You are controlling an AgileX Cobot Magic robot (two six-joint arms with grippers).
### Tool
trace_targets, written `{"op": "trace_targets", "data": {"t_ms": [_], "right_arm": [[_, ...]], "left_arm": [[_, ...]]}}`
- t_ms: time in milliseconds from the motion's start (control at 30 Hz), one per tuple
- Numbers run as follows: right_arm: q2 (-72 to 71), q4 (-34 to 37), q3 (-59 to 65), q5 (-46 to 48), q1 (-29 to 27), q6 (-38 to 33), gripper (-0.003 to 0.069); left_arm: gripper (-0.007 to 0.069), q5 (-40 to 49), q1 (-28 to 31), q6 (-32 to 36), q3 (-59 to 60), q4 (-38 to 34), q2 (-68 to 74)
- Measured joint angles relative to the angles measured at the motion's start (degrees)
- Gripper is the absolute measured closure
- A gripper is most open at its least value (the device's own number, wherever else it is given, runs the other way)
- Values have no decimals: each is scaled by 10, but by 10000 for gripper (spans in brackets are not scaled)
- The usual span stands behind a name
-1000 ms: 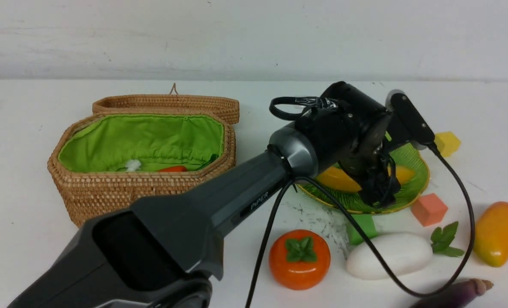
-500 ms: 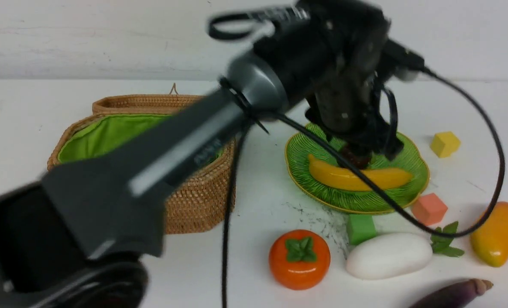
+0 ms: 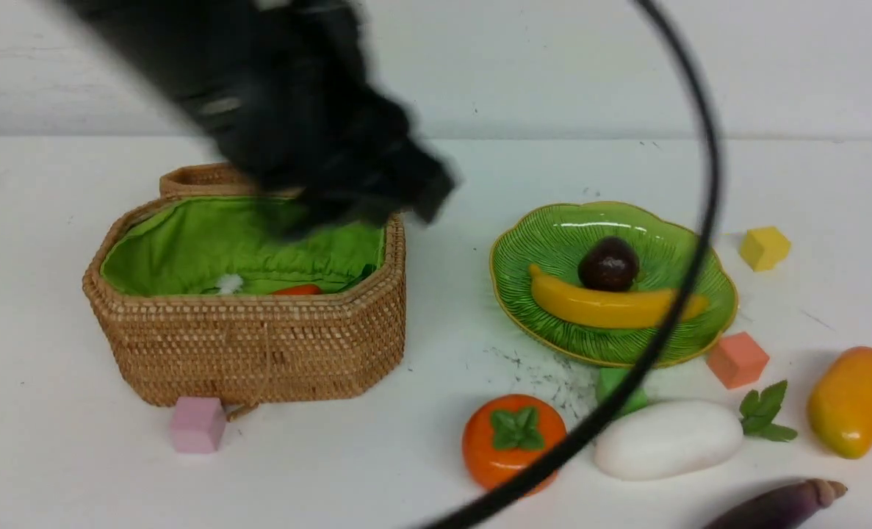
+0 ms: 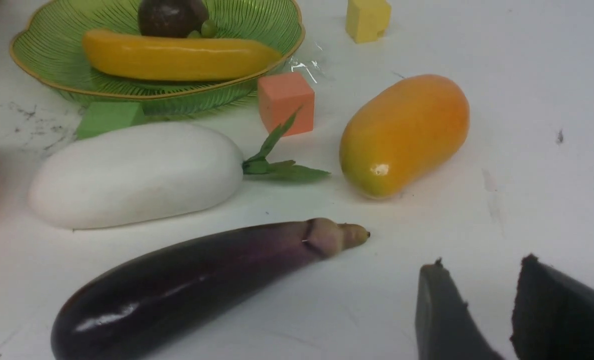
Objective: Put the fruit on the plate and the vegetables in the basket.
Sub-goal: Grab an eggplant with your right arm and place it in the basket on the left.
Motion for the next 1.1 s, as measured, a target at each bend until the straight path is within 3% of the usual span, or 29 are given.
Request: {"op": "trace_targets", "data": {"t_ms": [233, 367, 533, 1100], "right_arm": [[0, 0, 0, 0, 0, 0, 417], [0, 0, 0, 0, 0, 0, 417], [0, 0, 0, 0, 0, 0, 417], [0, 0, 0, 0, 0, 0, 417]], "left_arm": [[391, -172, 0, -173, 302, -3, -276], [390, -202, 0, -269, 455, -4, -396], [389, -203, 0, -289, 512, -19, -451], [386, -180, 0, -291, 515, -50, -455]]}}
